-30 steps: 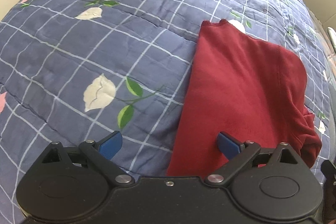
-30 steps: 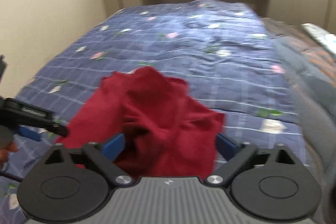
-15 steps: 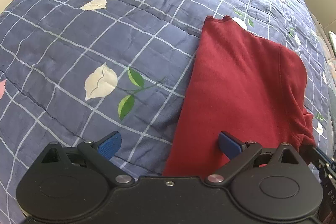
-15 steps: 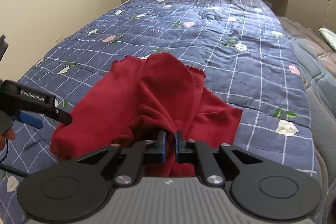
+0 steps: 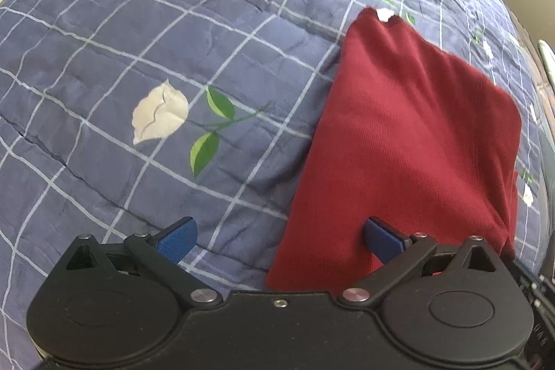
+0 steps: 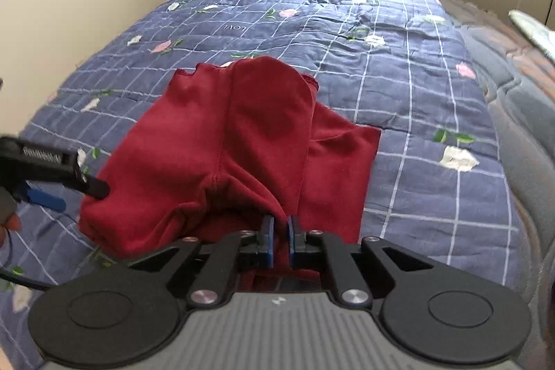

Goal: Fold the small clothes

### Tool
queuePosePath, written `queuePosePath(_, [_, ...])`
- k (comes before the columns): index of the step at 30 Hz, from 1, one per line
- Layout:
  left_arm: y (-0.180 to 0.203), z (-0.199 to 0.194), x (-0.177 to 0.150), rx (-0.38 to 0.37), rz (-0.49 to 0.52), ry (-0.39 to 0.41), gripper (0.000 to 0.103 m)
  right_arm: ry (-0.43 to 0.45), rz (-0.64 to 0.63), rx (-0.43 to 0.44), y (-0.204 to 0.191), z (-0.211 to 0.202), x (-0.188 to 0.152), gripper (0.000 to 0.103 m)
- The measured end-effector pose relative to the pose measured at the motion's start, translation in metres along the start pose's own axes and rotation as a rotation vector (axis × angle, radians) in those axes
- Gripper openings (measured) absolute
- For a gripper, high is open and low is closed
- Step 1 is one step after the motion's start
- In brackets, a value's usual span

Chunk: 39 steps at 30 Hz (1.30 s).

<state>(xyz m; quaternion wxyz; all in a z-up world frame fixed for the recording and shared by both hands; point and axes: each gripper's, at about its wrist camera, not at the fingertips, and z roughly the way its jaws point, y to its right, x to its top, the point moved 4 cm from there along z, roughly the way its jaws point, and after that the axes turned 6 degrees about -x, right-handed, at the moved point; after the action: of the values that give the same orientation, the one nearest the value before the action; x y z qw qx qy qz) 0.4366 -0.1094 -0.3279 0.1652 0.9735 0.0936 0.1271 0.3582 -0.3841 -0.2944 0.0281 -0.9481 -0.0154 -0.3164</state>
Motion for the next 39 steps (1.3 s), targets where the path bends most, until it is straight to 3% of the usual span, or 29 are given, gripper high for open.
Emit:
queuePosePath(1, [0.000,0.001,-0.001,-0.001,0.000,-0.007,0.102,-0.007,0.024,0.009,0.004,-0.001,0.000,0.014])
queuePosePath(2, [-0.001,0.002,-0.003,-0.003,-0.001,-0.010,0.102,-0.011,0.046,0.015,0.008,-0.002,0.000,0.023])
queuePosePath(4, [-0.001,0.003,-0.004,-0.007,0.003,-0.013,0.102,-0.023,0.087,0.014,0.017,-0.007,0.000,0.046])
queuePosePath(6, [0.000,0.003,-0.005,-0.008,0.005,-0.013,0.102,-0.007,0.107,-0.003,0.025,-0.014,0.004,0.079])
queuePosePath(9, [0.000,0.005,-0.006,-0.014,-0.003,-0.016,0.102,0.030,0.139,-0.012,0.034,-0.020,0.013,0.097])
queuePosePath(12, [-0.001,0.006,-0.008,-0.018,-0.012,-0.016,0.102,0.043,0.220,-0.010,0.042,-0.011,0.026,0.099])
queuePosePath(16, [-0.002,0.006,-0.009,-0.020,-0.018,-0.016,0.102,-0.013,0.303,-0.041,0.044,0.019,0.033,0.099])
queuePosePath(21, [-0.001,0.005,-0.008,-0.016,0.001,-0.020,0.102,-0.128,0.206,-0.097,0.027,0.038,0.015,0.100])
queuePosePath(27, [-0.002,0.006,-0.010,-0.030,0.016,-0.028,0.102,-0.154,0.126,-0.170,0.024,0.028,-0.003,0.103])
queuePosePath(33, [0.000,0.009,-0.013,-0.040,0.020,-0.036,0.102,-0.024,0.241,-0.091,0.033,0.011,0.028,0.103])
queuePosePath(37, [0.001,0.011,-0.017,-0.039,0.019,-0.046,0.102,-0.013,0.320,0.009,0.033,0.025,0.044,0.101])
queuePosePath(39, [0.001,0.011,-0.018,-0.039,0.020,-0.045,0.102,-0.012,0.312,0.025,0.029,0.035,0.050,0.087])
